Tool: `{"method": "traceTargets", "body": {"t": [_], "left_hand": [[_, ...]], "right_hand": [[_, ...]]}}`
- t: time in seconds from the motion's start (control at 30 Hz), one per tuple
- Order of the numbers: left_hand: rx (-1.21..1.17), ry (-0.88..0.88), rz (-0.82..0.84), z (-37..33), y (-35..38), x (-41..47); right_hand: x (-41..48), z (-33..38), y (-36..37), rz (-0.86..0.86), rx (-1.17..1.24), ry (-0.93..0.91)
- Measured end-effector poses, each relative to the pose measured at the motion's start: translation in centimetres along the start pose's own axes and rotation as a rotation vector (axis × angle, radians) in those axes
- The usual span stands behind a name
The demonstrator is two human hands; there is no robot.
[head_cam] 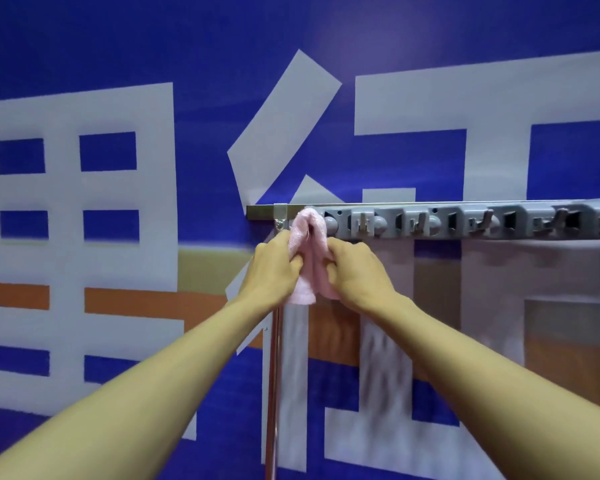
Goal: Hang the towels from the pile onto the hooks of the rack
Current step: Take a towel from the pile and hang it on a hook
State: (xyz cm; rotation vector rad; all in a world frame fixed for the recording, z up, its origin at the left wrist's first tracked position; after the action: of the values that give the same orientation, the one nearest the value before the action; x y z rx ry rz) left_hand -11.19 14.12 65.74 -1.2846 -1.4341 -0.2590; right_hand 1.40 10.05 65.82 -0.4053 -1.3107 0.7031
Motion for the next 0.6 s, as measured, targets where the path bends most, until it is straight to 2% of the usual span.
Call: {"method": "traceTargets", "body": {"t": [0.17,0.27,0.43,0.6], "left_hand": [[-0.032,-0.011,0.253,-1.3,1.3,-3.5],[-0.124,-0.085,0.271,-1.8,0.0,-5.9],[-0.077,-0.111,0.231,-5.1,-2.6,-10.8],[-0.145,-0.205,0.297,-10.4,-4.1,-18.3]], "right_hand": [[-2.4,0.8,0.9,0.146,0.202,0.006],[-5.0,0.0,0.0,0.189,0.222,0.026],[-10.3,-1.8,-3.3,0.270,0.211,0.116],[-20.3,-3.9,-7.4,0.336,0.367,0.244]]}}
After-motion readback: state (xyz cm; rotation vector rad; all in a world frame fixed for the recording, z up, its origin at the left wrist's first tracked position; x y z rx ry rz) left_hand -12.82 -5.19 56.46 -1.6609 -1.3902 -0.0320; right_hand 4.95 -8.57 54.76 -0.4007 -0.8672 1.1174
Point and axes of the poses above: each hand's wrist, its own x-axis towards the middle knuckle, its own y-axis out of the palm, z = x × y, the point moved 5 cm from there along x, towards the middle knuckle, and after that the axes turned 6 degrees about y, right-handed, at the moved point
